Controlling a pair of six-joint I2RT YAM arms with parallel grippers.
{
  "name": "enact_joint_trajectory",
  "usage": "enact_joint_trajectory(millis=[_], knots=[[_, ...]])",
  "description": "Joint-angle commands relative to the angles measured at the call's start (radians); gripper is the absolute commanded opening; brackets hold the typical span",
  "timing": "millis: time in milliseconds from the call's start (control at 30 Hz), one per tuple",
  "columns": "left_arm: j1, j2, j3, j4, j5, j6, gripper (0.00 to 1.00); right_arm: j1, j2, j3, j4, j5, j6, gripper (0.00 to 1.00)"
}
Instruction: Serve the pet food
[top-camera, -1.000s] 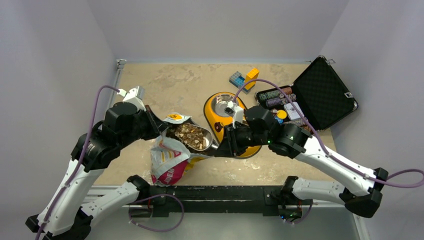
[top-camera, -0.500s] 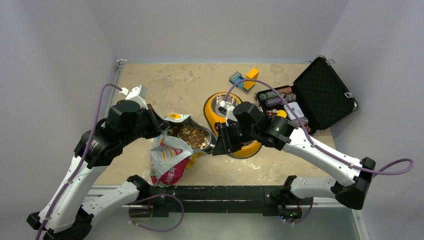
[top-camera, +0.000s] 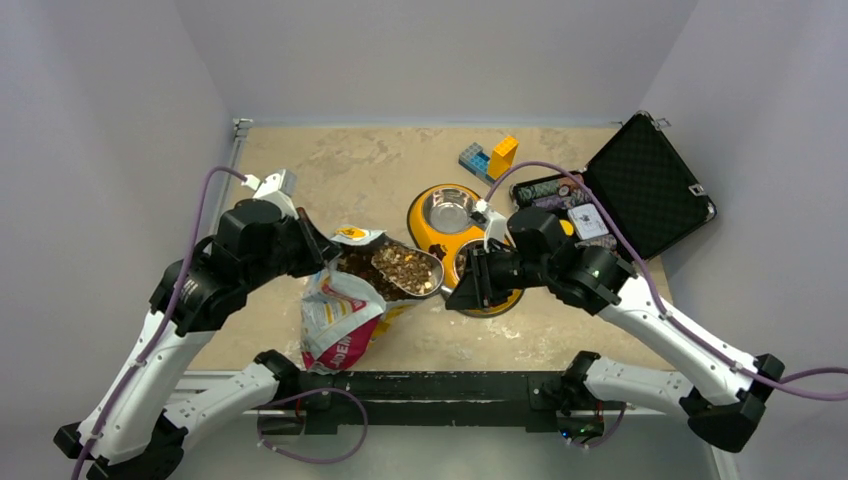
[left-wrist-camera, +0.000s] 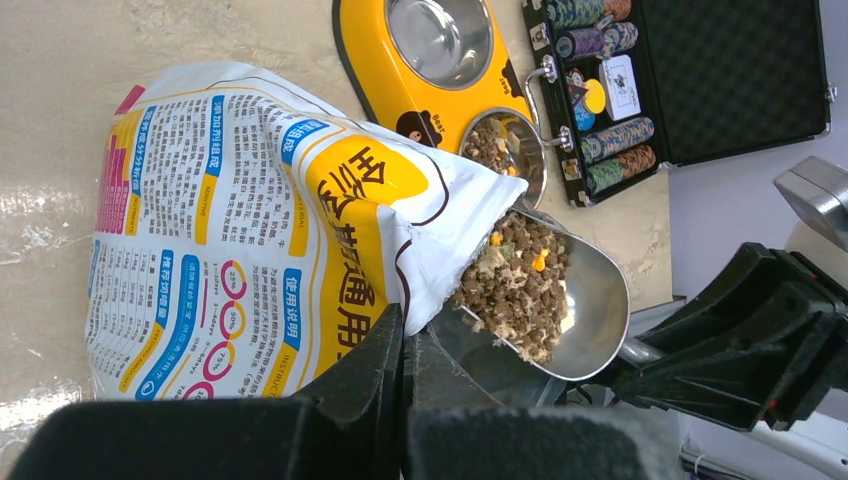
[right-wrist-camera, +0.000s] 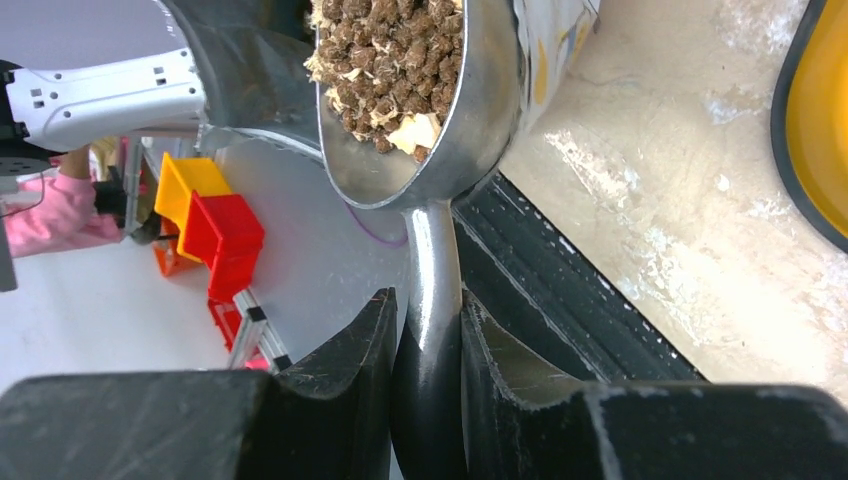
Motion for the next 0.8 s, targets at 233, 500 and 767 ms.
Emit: enact_joint_trajectory(millis=[233,500,767], knots=[[-0.004,-0.027,0.03,0.154,0.061,-0.025,0.0,-0.028,0.071,0.019,0.058,-0.032,-0.034,0.0],[-0.004,-0.017,0.049,0.137,0.041,-0.015,0.0,-0.008,-0.033,0.055,0.037,-0.011,-0.059,0.0],[-0.004,-0.014,0.04,0.148,0.043,-0.02,0.0,-0.007,-0.084,0.027,0.044,-0.051,-0.046,0.0]])
